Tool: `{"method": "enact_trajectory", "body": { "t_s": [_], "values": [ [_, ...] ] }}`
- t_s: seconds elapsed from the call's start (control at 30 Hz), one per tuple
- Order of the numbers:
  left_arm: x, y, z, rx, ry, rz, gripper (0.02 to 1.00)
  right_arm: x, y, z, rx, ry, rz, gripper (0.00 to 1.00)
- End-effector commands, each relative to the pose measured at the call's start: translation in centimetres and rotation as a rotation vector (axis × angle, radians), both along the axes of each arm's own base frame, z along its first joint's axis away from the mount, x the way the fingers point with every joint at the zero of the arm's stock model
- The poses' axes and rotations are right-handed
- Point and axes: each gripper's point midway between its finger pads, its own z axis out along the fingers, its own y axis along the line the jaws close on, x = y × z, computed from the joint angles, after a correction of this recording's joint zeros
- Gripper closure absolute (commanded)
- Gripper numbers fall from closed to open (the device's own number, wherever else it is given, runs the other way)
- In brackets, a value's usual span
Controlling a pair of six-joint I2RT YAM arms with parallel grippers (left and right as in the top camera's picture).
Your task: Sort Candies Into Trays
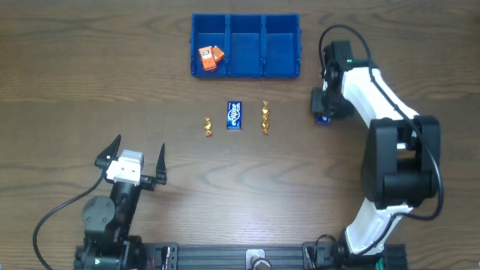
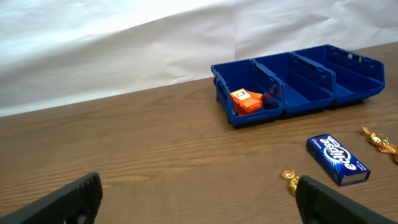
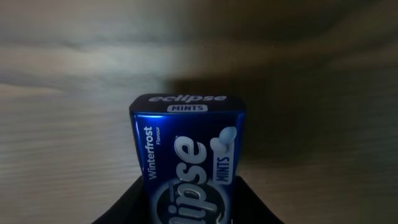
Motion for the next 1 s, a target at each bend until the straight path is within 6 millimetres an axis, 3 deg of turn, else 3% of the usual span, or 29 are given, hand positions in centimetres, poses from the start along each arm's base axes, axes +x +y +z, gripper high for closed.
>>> {"method": "enact_trajectory", "body": {
  "t_s": [0.03, 0.23, 0.33, 0.43, 0.53, 0.83, 1.0],
  "values": [
    [0.0, -0.1, -1.7, 0.011, 0.044, -0.003, 0.023, 4.2, 4.1, 12.4, 0.061, -0.318, 0.074, 0.965],
    [0.0, -0.1, -1.7, 0.011, 0.044, -0.003, 0.023, 6.7, 12.1, 23.2, 0.031, -0.639, 0.171, 0.965],
    [0.0, -0.1, -1.7, 0.011, 0.044, -0.003, 0.023, 7.3, 15.9, 26.1, 0.028, -0.777, 0.205, 0.965],
    [0.0, -0.1, -1.7, 0.011, 0.044, -0.003, 0.023, 7.8, 18.3, 26.7, 0.039, -0.844, 0.195, 0.965],
    [0.0, -0.1, -1.7, 0.011, 0.043, -0.003, 0.023, 8.6, 19.4, 25.6, 0.041, -0.846, 0.188, 0.965],
    [0.0, -0.1, -1.7, 0.011, 0.044, -0.004, 0.023, 11.7, 22.0, 17.3, 0.050, -0.732, 0.228, 0.965],
    [0.0, -0.1, -1.7, 0.011, 0.043, -0.003, 0.023, 12.8, 21.7, 13.0, 0.040, -0.662, 0.227, 0.965]
  ]
}}
